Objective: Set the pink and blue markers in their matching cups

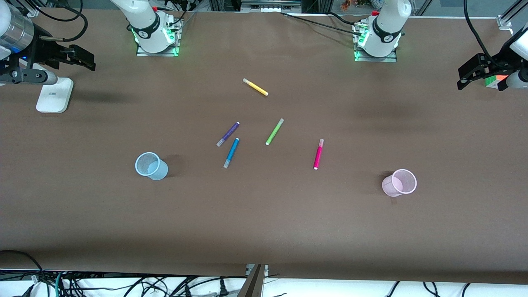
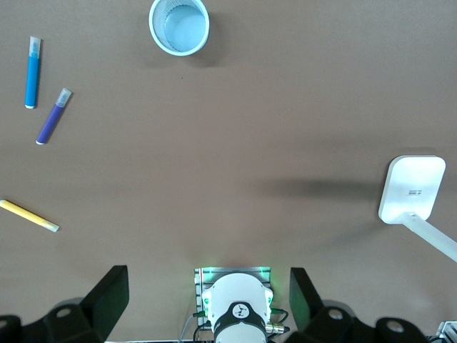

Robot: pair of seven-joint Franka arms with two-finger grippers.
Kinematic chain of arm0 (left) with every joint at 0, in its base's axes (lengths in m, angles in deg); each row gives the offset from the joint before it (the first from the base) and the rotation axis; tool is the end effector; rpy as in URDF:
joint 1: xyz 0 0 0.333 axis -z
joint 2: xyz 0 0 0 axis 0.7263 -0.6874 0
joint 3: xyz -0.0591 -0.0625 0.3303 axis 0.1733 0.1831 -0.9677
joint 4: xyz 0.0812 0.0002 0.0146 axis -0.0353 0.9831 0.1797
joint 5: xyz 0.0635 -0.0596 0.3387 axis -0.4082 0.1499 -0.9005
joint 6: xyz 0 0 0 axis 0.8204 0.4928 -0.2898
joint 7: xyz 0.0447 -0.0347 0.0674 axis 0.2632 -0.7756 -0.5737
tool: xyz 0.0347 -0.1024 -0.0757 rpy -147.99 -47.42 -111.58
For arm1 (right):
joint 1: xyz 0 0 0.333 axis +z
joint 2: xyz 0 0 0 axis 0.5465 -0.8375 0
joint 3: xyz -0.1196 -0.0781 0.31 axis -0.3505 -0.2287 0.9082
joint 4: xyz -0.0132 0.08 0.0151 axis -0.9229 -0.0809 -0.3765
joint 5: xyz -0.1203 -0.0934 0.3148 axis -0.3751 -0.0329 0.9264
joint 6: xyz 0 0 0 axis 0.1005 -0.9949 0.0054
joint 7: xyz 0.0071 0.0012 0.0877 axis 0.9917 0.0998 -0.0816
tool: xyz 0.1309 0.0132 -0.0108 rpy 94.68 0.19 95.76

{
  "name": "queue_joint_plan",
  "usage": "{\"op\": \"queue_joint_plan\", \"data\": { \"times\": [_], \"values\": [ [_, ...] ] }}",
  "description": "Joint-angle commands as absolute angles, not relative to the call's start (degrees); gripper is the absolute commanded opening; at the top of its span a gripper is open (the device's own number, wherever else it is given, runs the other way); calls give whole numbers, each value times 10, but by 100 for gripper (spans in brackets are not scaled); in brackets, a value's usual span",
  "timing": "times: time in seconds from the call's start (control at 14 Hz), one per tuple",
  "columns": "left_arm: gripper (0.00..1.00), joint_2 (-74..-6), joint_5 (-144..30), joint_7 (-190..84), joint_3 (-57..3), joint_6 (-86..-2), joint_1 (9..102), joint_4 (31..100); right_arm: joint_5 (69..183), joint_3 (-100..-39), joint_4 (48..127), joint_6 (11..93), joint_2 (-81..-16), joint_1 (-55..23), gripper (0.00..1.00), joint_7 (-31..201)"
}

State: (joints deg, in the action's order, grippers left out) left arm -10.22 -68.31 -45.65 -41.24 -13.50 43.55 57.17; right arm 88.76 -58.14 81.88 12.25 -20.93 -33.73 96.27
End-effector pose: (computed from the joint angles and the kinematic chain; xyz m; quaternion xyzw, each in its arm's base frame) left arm 0.4782 -0.0066 0.6479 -0.9996 0.0183 0.0037 0.0212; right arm 0.4502 0.0431 0.6154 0.9925 -0.0098 -0.1206 0.0195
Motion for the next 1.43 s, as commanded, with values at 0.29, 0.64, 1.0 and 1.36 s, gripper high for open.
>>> {"op": "queue_joint_plan", "data": {
  "times": [0.29, 0.64, 1.0, 1.36],
  "values": [
    [100, -92, -692, -455, -406, -138, 435, 578, 896, -579, 806, 113, -221, -346, 99, 952],
    [100, -92, -691, -454, -405, -133, 439, 578, 898, -579, 806, 118, -238, -346, 99, 953],
    [100, -92, -695, -455, -405, -136, 442, 578, 914, -580, 806, 158, -284, -346, 99, 950],
    [100, -98, -696, -455, -397, -147, 443, 578, 945, -577, 806, 232, -346, -343, 99, 998]
  ]
}}
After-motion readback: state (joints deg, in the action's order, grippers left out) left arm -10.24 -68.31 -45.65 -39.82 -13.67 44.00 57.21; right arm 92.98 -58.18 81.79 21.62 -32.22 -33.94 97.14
